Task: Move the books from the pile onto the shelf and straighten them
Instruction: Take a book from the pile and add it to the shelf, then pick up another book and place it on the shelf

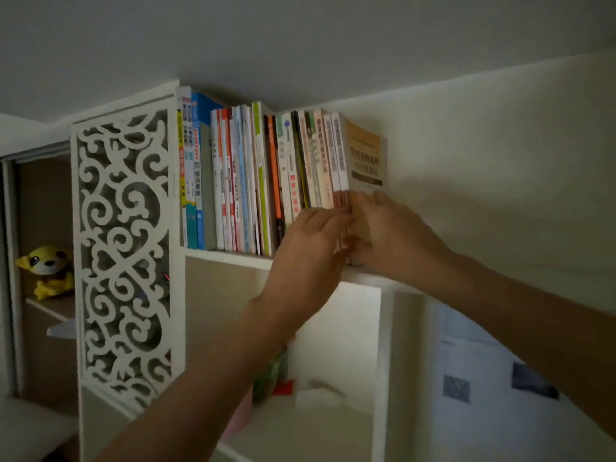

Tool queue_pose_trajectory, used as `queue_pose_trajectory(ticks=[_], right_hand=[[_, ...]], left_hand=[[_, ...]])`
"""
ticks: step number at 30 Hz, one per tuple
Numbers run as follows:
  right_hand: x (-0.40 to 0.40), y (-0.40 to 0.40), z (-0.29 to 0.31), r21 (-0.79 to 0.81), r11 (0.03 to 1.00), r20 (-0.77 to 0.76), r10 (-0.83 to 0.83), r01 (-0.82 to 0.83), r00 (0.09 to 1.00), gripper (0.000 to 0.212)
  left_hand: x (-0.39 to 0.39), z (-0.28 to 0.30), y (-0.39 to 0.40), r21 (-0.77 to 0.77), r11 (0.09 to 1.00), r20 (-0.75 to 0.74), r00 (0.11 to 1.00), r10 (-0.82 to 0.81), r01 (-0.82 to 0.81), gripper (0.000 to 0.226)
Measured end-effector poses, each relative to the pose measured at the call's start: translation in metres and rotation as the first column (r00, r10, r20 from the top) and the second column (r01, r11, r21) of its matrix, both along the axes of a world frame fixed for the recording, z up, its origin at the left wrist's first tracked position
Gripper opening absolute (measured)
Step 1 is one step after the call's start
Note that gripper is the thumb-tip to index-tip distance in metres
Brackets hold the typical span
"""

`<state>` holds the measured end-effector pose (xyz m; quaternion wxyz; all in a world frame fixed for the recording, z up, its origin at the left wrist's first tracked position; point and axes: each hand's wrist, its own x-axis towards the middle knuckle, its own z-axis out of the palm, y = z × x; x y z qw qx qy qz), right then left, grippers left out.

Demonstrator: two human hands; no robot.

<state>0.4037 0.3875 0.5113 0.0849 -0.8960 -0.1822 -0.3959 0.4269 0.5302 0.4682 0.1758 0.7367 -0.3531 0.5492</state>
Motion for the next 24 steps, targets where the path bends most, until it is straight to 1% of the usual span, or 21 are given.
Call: queue_pose_trajectory(ticks=[1, 2, 4, 6, 7, 8, 9, 10, 11, 12, 13, 14, 15, 16, 17, 18, 20, 21, 22, 23, 24], right_hand=[[-0.026, -0.007, -0.011, -0.014, 1.000, 0.094, 0.000, 0.001, 0.996, 0.043], [-0.054, -0.019, -0.027, -0.019, 1.000, 0.150, 0.015, -0.012, 0.989, 0.027], [-0.111, -0.053, -0.074, 0.044, 0.999, 0.130, 0.025, -0.031, 0.991, 0.018], [-0.153, -0.102, -0.138, 0.124, 0.991, -0.011, -0.057, 0.058, 0.998, 0.012], [-0.170, -0.128, -0.174, 0.145, 0.978, -0.128, -0.129, 0.147, 0.983, 0.010], [-0.182, -0.155, -0.213, 0.158, 0.956, -0.264, -0.199, 0.246, 0.944, 0.009], [-0.194, -0.182, -0.256, 0.169, 0.923, -0.402, -0.256, 0.346, 0.879, 0.007], [-0.203, -0.208, -0.300, 0.166, 0.885, -0.522, -0.296, 0.436, 0.800, 0.006], [-0.212, -0.231, -0.343, 0.145, 0.846, -0.634, -0.319, 0.513, 0.705, 0.005], [-0.222, -0.252, -0.383, 0.119, 0.812, -0.729, -0.320, 0.572, 0.606, 0.006], [-0.232, -0.268, -0.416, 0.099, 0.788, -0.799, -0.301, 0.607, 0.520, 0.008], [-0.242, -0.281, -0.444, 0.082, 0.776, -0.846, -0.278, 0.625, 0.456, 0.010], [-0.252, -0.291, -0.464, 0.062, 0.770, -0.879, -0.260, 0.635, 0.401, 0.013], [-0.261, -0.299, -0.479, 0.049, 0.764, -0.901, -0.245, 0.644, 0.359, 0.016], [-0.268, -0.304, -0.490, 0.045, 0.752, -0.915, -0.233, 0.658, 0.330, 0.018], [-0.273, -0.309, -0.499, 0.049, 0.733, -0.923, -0.226, 0.679, 0.310, 0.020], [-0.277, -0.316, -0.518, 0.051, 0.677, -0.937, -0.222, 0.735, 0.269, 0.024], [-0.278, -0.318, -0.529, 0.051, 0.644, -0.950, -0.205, 0.763, 0.236, 0.028], [-0.277, -0.318, -0.541, 0.050, 0.618, -0.963, -0.179, 0.785, 0.202, 0.033], [-0.276, -0.318, -0.555, 0.049, 0.596, -0.972, -0.156, 0.801, 0.175, 0.039], [-0.275, -0.315, -0.569, 0.048, 0.574, -0.978, -0.141, 0.817, 0.156, 0.047]], left_hand=[[-0.021, -0.012, -0.008, -0.038, 0.998, 0.018, 0.998, -0.055, 0.055, 0.040], [-0.043, -0.029, -0.015, -0.053, 0.991, -0.009, 0.992, -0.125, 0.124, 0.034], [-0.087, -0.074, -0.035, -0.056, 0.961, -0.185, 0.943, -0.276, 0.271, 0.032], [-0.116, -0.130, -0.063, -0.064, 0.928, -0.396, 0.844, -0.361, 0.367, 0.036], [-0.125, -0.161, -0.080, -0.075, 0.916, -0.507, 0.776, -0.376, 0.395, 0.036], [-0.132, -0.194, -0.099, -0.073, 0.907, -0.628, 0.688, -0.365, 0.414, 0.035], [-0.136, -0.231, -0.120, -0.048, 0.905, -0.752, 0.581, -0.312, 0.423, 0.032], [-0.138, -0.266, -0.140, 0.007, 0.903, -0.858, 0.467, -0.215, 0.429, 0.031], [-0.139, -0.304, -0.159, 0.087, 0.890, -0.935, 0.344, -0.083, 0.448, 0.034], [-0.141, -0.341, -0.177, 0.153, 0.857, -0.976, 0.209, 0.054, 0.493, 0.041], [-0.143, -0.378, -0.191, 0.208, 0.812, -0.978, 0.089, 0.190, 0.546, 0.047], [-0.145, -0.408, -0.203, 0.250, 0.766, -0.950, -0.004, 0.313, 0.592, 0.053], [-0.146, -0.436, -0.211, 0.281, 0.731, -0.908, -0.075, 0.412, 0.621, 0.057], [-0.147, -0.452, -0.219, 0.294, 0.721, -0.872, -0.132, 0.471, 0.628, 0.061], [-0.145, -0.467, -0.223, 0.306, 0.726, -0.848, -0.170, 0.502, 0.616, 0.064], [-0.142, -0.479, -0.226, 0.292, 0.742, -0.852, -0.188, 0.489, 0.603, 0.063], [-0.130, -0.500, -0.233, 0.203, 0.806, -0.893, -0.233, 0.386, 0.556, 0.056], [-0.121, -0.510, -0.236, 0.180, 0.846, -0.914, -0.232, 0.332, 0.501, 0.059], [-0.110, -0.521, -0.239, 0.191, 0.883, -0.932, -0.205, 0.301, 0.428, 0.067], [-0.099, -0.529, -0.244, 0.235, 0.907, -0.937, -0.165, 0.307, 0.350, 0.072], [-0.090, -0.532, -0.250, 0.269, 0.923, -0.937, -0.149, 0.317, 0.274, 0.073]])
